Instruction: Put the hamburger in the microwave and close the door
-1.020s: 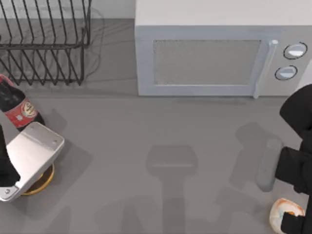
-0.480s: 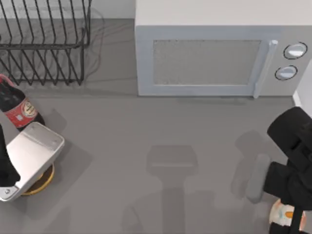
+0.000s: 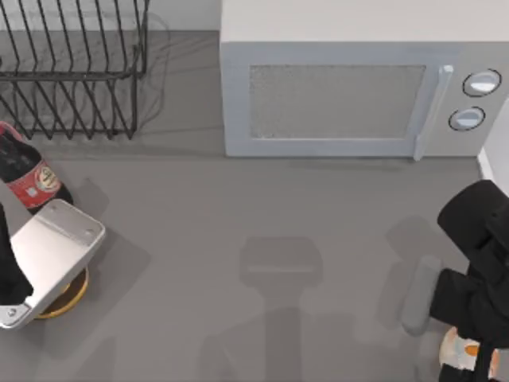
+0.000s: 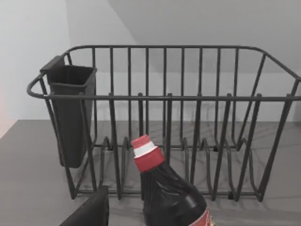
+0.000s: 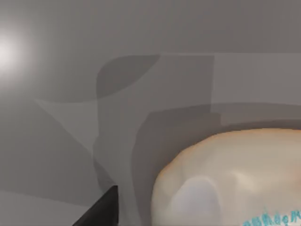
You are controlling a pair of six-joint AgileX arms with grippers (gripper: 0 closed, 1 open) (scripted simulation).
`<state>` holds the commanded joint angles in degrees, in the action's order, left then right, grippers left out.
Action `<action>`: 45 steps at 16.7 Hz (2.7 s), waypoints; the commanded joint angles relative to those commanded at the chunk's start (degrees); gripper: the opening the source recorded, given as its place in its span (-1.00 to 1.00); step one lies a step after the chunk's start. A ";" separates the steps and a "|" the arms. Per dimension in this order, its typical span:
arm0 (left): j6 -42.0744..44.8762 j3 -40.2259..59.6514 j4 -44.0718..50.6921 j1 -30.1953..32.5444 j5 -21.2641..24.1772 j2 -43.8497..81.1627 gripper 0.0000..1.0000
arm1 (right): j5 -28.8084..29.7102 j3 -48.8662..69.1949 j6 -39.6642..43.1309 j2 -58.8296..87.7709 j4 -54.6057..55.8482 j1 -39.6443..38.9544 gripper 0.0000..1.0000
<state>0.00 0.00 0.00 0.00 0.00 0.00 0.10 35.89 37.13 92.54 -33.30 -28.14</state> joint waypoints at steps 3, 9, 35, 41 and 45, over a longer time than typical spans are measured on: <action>0.00 0.00 0.00 0.00 0.00 0.00 1.00 | 0.00 0.00 0.00 0.00 0.00 0.00 0.55; 0.00 0.00 0.00 0.00 0.00 0.00 1.00 | 0.00 0.00 0.00 0.00 0.00 0.00 -0.36; 0.00 0.00 0.00 0.00 0.00 0.00 1.00 | -0.91 18.05 0.19 -13.80 -31.02 0.39 -1.00; 0.00 0.00 0.00 0.00 0.00 0.00 1.00 | -0.92 18.34 0.04 -13.90 -31.42 0.30 -1.00; 0.00 0.00 0.00 0.00 0.00 0.00 1.00 | 1.41 20.78 -2.94 -10.16 -25.46 -0.66 -1.00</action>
<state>0.00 0.00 0.00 0.00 0.00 0.00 1.51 56.67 34.19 82.39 -58.77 -28.80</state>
